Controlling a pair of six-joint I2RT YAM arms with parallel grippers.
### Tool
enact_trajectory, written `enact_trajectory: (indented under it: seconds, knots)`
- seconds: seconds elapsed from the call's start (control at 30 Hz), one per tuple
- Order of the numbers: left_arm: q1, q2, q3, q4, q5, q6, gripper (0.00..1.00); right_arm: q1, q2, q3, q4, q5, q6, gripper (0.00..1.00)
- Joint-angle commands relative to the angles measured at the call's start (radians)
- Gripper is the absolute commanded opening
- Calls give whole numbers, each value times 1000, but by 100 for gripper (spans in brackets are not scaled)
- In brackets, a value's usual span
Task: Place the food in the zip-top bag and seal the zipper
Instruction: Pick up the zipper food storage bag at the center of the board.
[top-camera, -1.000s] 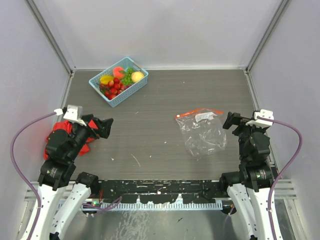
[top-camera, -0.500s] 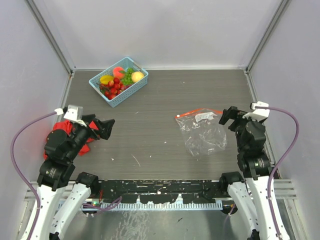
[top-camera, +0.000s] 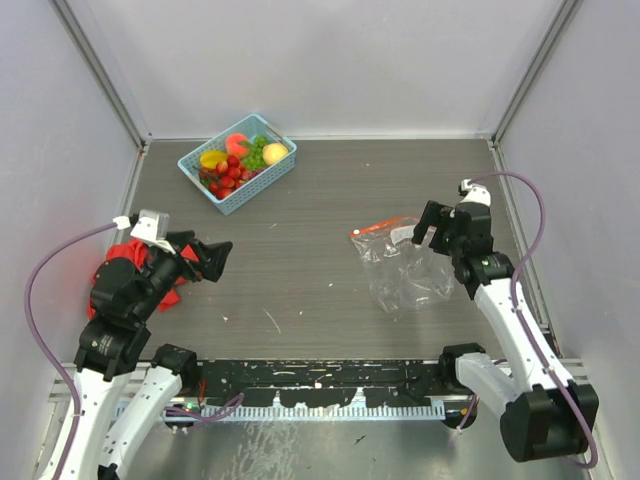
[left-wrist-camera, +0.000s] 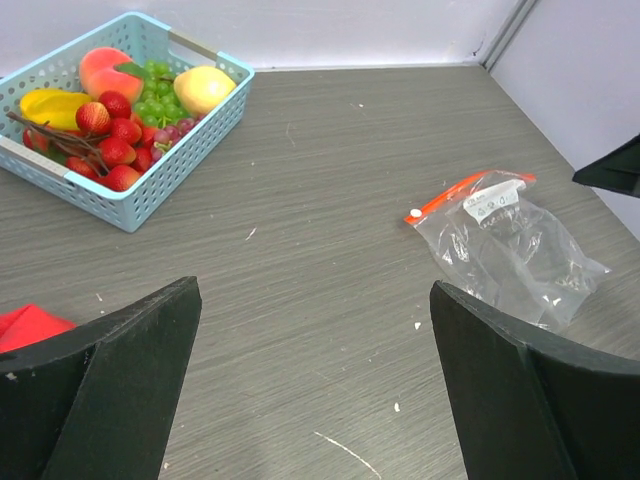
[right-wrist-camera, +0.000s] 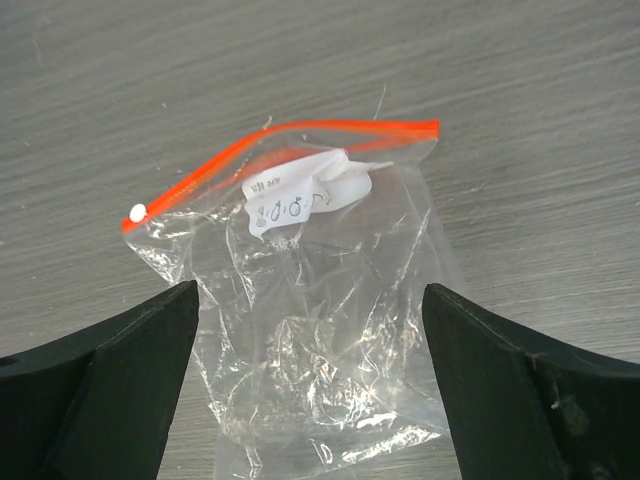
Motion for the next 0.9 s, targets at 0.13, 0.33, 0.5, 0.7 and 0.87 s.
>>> enact_trajectory:
  seconds: [0.13, 0.33, 0.5, 0.7, 0.87]
  knots:
    - [-12, 14, 21, 10, 3, 21, 98, 11, 191, 61, 104, -7, 54, 93]
    - [-16, 17, 18, 6, 3, 20, 98, 43, 327, 97, 143, 18, 51, 90]
    - [-23, 14, 16, 3, 3, 22, 98, 61, 428, 125, 162, 46, 46, 84]
    - [-22, 15, 15, 3, 5, 23, 98, 69, 549, 166, 184, 61, 22, 76]
    - [-24, 22, 15, 3, 5, 26, 98, 74, 618, 195, 184, 69, -2, 63]
